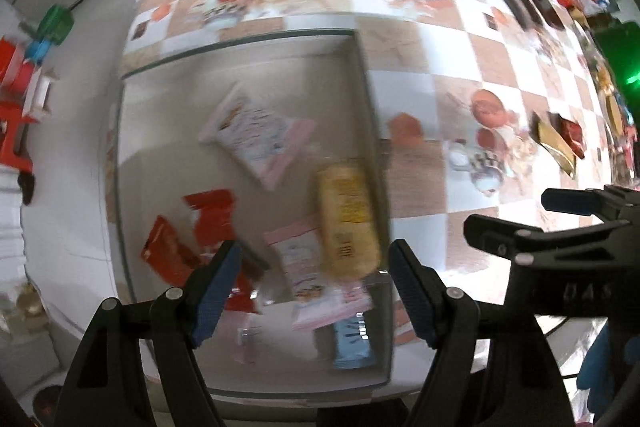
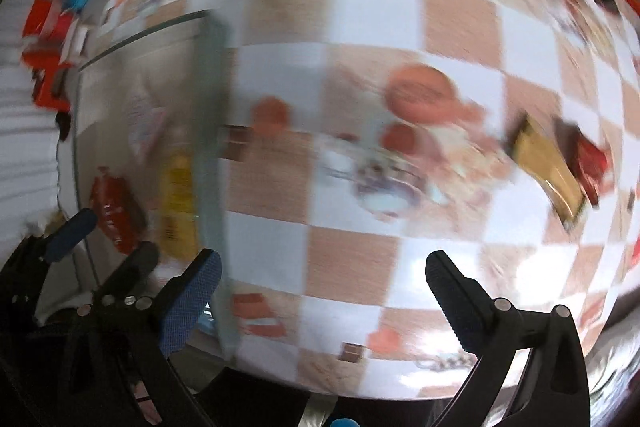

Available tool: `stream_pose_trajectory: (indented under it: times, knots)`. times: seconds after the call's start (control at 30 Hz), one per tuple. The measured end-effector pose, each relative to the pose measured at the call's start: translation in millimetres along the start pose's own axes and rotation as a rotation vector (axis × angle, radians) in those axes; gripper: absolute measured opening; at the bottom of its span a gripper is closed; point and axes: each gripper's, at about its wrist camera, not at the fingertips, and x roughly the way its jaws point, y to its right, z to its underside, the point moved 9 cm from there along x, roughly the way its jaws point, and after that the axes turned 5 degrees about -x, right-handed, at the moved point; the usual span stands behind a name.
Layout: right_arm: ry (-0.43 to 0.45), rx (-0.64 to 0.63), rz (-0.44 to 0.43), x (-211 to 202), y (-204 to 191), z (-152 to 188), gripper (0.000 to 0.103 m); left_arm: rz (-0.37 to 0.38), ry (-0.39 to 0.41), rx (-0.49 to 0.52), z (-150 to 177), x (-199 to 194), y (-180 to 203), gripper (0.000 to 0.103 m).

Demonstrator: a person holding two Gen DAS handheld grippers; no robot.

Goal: Organize snacks
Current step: 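Move both tools back toward the snack pile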

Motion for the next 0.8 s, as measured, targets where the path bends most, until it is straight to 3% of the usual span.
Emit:
stream_pose_trajectory:
  times: [0.57,0.8]
  knots:
    - [-0.067,0.317,0.045,15.8,200.2,81.7,0.103,0.016,-0.053,0.253,10.6,2.2,141.4,0.079]
    - [-0.114,0.333,0.105,30.0,260.6,121.8,0.103,0.075,-0.091,0.291,-2.2,3.9,213.0,0.079]
